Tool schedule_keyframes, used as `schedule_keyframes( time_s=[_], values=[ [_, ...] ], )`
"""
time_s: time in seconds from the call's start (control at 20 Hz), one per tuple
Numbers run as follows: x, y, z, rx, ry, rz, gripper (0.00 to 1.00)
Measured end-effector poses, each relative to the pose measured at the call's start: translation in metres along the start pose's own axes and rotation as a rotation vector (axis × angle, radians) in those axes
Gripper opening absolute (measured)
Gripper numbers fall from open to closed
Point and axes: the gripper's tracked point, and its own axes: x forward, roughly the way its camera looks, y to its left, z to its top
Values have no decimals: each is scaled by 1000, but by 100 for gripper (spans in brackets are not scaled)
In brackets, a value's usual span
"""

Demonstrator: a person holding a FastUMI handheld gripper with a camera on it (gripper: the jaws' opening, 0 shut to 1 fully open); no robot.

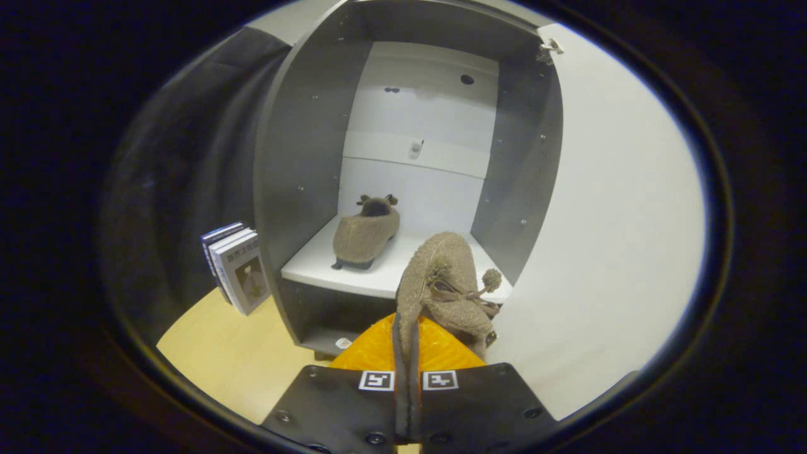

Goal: Open the shoe cabinet door, grab the shoes and put them into the shoe cabinet, then close the shoe cabinet door.

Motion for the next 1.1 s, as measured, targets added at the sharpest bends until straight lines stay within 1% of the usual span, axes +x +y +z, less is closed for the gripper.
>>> schedule_keyframes(
  time_s=[0.3, 0.55, 0.7, 0.95, 1.1],
  values=[
    [57, -16, 47, -28, -56, -42, 2],
    [103, -30, 72, -56, -69, -80, 2],
    [130, -40, 76, -52, -55, -97, 2],
    [166, -50, 77, -88, -22, -113, 2],
    [181, -47, 77, -97, -8, -101, 2]
  ],
)
